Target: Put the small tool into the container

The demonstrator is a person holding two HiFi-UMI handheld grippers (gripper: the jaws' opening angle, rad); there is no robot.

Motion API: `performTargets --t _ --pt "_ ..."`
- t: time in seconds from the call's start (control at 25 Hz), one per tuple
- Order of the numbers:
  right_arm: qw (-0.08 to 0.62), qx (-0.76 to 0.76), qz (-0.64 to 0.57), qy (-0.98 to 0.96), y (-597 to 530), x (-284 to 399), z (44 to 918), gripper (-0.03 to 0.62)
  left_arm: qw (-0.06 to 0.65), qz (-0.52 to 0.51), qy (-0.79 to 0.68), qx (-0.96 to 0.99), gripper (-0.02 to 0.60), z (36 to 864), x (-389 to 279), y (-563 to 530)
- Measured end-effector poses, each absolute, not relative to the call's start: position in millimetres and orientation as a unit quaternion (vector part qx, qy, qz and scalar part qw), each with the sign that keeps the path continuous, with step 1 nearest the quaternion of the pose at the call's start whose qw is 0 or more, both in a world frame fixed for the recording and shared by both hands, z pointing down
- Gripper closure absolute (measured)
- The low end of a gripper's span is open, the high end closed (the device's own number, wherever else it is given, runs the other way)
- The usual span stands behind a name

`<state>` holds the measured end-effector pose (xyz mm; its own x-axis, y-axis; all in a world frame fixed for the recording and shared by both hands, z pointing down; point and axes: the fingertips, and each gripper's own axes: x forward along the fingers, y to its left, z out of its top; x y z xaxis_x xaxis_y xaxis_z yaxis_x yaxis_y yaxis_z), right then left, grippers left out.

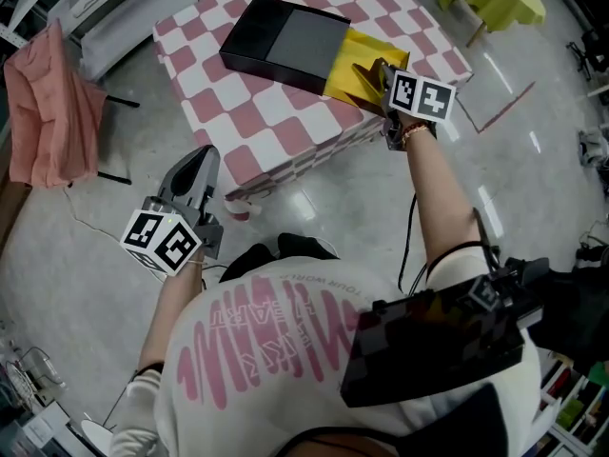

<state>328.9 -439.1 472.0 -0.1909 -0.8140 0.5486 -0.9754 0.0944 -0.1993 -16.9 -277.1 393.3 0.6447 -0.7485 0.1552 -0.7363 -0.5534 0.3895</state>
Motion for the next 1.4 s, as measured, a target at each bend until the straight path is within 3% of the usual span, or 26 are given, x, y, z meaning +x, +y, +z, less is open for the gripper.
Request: performTargets --t 1.4 --pt "0.207 0.602 0.261 -0.726 -471 314 492 0.568 0.22 -0.018 -0.466 0.857 0.574 401 -57 -271"
